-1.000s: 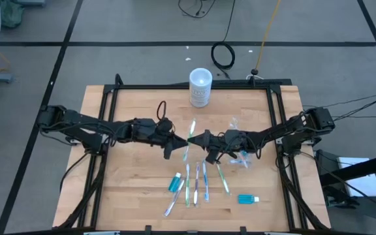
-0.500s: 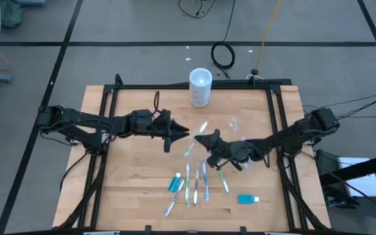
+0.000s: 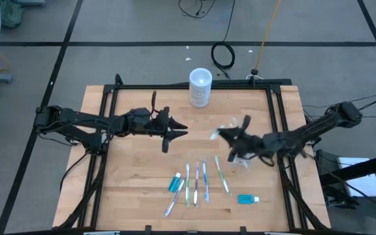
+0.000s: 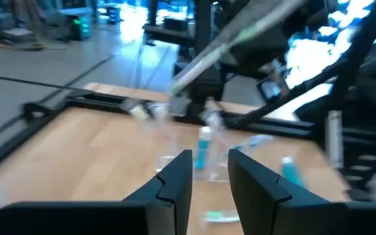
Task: Pick & Place toothbrushing station
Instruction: Put the left green toothbrush into the transparent organizer
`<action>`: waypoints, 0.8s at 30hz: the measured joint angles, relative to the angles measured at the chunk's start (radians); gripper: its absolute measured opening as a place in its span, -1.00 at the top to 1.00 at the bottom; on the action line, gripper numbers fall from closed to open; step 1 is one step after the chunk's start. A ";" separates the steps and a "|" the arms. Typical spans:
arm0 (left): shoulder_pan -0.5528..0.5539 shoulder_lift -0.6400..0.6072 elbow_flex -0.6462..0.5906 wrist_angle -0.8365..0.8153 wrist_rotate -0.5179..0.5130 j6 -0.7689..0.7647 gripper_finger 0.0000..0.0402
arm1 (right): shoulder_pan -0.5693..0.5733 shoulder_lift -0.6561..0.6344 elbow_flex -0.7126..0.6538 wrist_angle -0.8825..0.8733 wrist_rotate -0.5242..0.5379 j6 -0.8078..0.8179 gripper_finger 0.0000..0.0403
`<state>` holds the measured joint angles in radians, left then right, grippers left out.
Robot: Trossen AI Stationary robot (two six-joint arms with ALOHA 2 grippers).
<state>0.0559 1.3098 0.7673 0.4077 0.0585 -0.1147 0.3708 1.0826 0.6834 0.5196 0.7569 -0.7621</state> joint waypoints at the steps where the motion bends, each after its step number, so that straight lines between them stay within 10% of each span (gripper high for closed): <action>1: 0.001 0.000 0.000 -0.013 -0.018 0.014 0.48 | -0.005 -0.038 -0.025 -0.001 0.001 0.044 0.91; 10: 0.003 0.000 -0.001 -0.131 -0.167 0.188 0.48 | -0.011 -0.314 -0.201 0.119 0.019 0.356 0.89; 18: 0.003 0.000 -0.001 -0.206 -0.199 0.251 0.48 | -0.009 -0.469 -0.343 0.119 0.450 0.515 0.88; 24: 0.003 0.000 -0.001 -0.189 -0.200 0.297 0.48 | -0.009 -0.542 -0.404 0.120 0.404 0.687 0.89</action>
<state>0.0589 1.3102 0.7666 0.2189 -0.1413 0.1825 0.3622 0.5405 0.2794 0.6398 1.1613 -0.0749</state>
